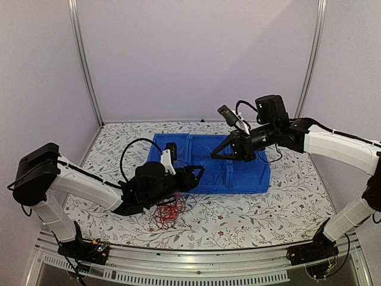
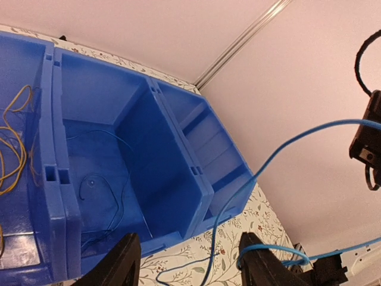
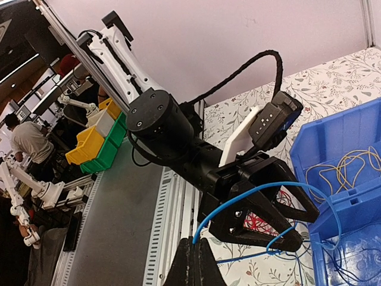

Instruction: Untangle the cables

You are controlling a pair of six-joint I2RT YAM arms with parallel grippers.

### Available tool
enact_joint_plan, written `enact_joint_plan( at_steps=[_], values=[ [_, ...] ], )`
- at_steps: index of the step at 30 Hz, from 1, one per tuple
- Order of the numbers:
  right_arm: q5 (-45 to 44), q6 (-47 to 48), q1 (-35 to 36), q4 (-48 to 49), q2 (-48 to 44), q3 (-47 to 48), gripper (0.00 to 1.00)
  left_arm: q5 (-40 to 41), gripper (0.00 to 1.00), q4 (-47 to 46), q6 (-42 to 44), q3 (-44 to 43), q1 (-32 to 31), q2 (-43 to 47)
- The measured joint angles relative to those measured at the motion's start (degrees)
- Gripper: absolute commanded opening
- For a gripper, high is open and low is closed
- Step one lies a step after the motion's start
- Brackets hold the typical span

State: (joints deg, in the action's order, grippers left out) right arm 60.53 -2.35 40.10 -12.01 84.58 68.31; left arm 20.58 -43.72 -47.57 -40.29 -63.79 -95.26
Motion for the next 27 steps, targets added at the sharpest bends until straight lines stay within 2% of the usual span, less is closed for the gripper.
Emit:
enact_joint_plan(
  at_steps=[5, 11, 20, 27],
  values=[
    [0.13, 1.01, 0.00, -1.44, 0.00, 2.45, 0.00, 0.00, 0.56, 0.07, -2.12, 0.74, 0.68, 0.28],
    [4.48, 3.48, 0.02, -2.19, -0.42, 11.47, 0.00, 1.75, 0.56, 8.02, -3.39, 4.81, 3.13, -2.03],
    [2.82, 8.68, -1.01, -4.33, -0.02, 23.04, 0.00, 1.33, 0.55, 6.60, -3.63, 5.18, 3.32, -2.16],
    [0.61, 9.35, -2.16, -4.31, 3.41, 24.76, 0.00, 1.20, 0.55, 7.23, -0.63, 7.80, 1.55, 1.99]
  ],
)
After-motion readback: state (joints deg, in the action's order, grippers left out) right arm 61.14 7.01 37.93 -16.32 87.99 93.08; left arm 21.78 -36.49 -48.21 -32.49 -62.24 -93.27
